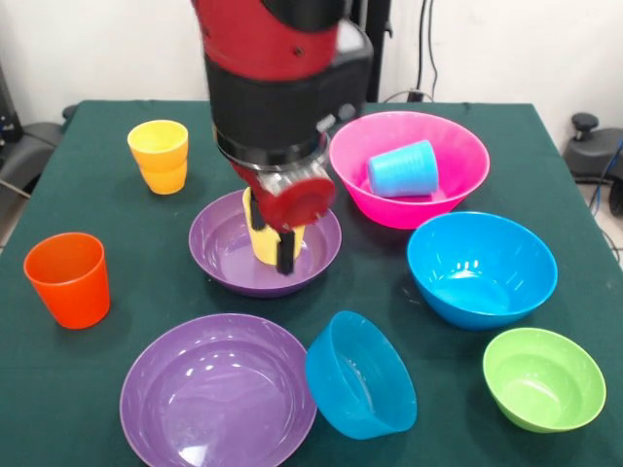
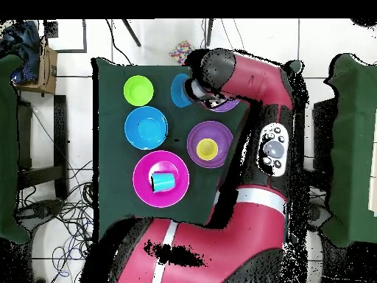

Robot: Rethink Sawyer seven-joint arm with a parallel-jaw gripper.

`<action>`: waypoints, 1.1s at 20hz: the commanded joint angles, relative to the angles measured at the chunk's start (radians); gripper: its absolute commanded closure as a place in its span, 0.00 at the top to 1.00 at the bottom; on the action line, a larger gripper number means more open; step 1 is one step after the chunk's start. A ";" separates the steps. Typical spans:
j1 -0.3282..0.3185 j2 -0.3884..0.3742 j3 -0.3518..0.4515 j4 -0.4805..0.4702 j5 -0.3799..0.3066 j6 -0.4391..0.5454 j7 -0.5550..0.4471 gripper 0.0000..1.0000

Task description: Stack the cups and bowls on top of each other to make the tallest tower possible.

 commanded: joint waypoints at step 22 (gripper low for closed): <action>0.050 0.162 -0.019 -0.110 0.037 -0.005 0.114 1.00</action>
